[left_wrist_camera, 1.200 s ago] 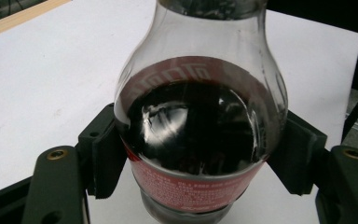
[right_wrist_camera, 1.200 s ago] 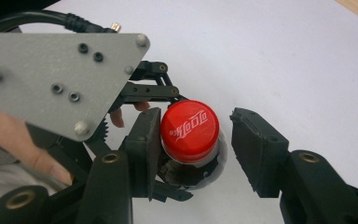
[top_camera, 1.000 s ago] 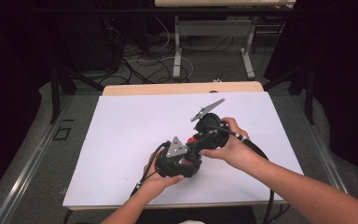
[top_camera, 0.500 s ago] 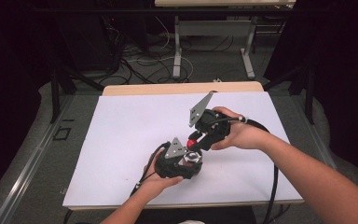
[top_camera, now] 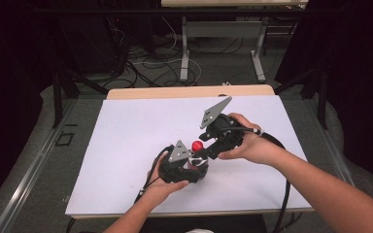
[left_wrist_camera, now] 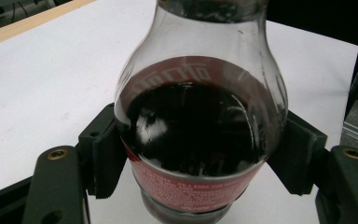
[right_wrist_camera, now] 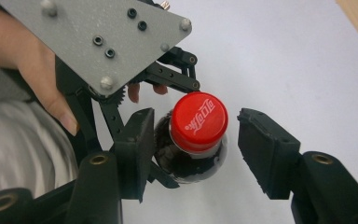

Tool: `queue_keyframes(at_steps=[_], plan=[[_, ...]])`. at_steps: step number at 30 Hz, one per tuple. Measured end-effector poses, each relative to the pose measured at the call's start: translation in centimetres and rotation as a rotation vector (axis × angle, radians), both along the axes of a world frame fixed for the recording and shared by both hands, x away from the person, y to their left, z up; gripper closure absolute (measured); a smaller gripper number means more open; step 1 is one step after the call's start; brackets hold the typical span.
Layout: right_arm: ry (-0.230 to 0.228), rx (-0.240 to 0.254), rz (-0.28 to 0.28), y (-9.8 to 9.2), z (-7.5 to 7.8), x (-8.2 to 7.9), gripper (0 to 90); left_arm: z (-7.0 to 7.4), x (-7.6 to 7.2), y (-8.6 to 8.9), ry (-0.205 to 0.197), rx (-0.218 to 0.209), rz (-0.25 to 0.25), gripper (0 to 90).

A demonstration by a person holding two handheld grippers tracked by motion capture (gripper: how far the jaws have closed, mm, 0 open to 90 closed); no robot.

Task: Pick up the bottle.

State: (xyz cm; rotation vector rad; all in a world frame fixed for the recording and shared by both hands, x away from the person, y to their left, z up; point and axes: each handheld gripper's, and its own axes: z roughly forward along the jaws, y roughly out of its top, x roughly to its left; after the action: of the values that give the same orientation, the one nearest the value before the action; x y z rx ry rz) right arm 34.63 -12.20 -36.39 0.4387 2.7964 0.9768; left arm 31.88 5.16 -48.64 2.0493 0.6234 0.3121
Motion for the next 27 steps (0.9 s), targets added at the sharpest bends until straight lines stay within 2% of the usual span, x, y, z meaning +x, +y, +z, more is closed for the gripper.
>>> queue_keyframes(at_steps=[3,4,5,7,9,14,17,20,22,23,25,27], plan=[[0.004,0.008,-0.031,0.1,-0.2,-0.3,49.9,0.0,0.0,-0.1,-0.005,-0.003,0.004,30.0],[0.005,0.010,-0.057,0.2,-0.3,-0.5,50.0,0.0,-0.1,-0.1,0.007,-0.006,0.004,30.0],[0.025,0.007,-0.097,0.3,-0.5,-0.6,50.0,0.0,-0.2,-0.1,0.006,0.003,0.003,30.0],[0.035,0.011,-0.103,0.5,-0.8,-0.6,51.2,0.0,-0.1,-0.1,-0.006,0.004,0.003,30.0],[0.042,0.013,-0.117,0.7,-0.9,-0.8,51.2,0.1,-0.1,-0.1,0.007,0.006,0.003,30.0],[0.021,0.010,-0.095,1.0,-1.3,-0.6,50.9,0.0,-0.1,-0.1,0.005,0.009,-0.001,30.0],[0.027,0.008,-0.086,1.2,-1.3,-0.4,50.9,0.0,0.0,-0.1,0.011,0.012,-0.004,30.0],[0.023,0.004,-0.059,1.3,-1.4,-0.1,51.3,-0.1,0.0,-0.2,-0.002,0.015,0.001,30.0],[0.037,-0.004,-0.052,1.6,-1.5,0.1,52.8,-0.2,-0.1,-0.3,-0.006,0.014,0.001,30.0],[0.025,-0.010,-0.045,1.8,-1.5,0.2,54.0,-0.2,-0.1,-0.4,-0.006,0.012,0.002,30.0],[0.027,-0.015,-0.040,1.9,-1.5,0.3,55.9,-0.2,-0.1,-0.3,-0.002,0.017,-0.003,30.0],[0.040,-0.027,-0.015,1.9,-1.3,0.8,58.9,-0.2,-0.1,-0.3,-0.004,0.011,0.001,30.0]])
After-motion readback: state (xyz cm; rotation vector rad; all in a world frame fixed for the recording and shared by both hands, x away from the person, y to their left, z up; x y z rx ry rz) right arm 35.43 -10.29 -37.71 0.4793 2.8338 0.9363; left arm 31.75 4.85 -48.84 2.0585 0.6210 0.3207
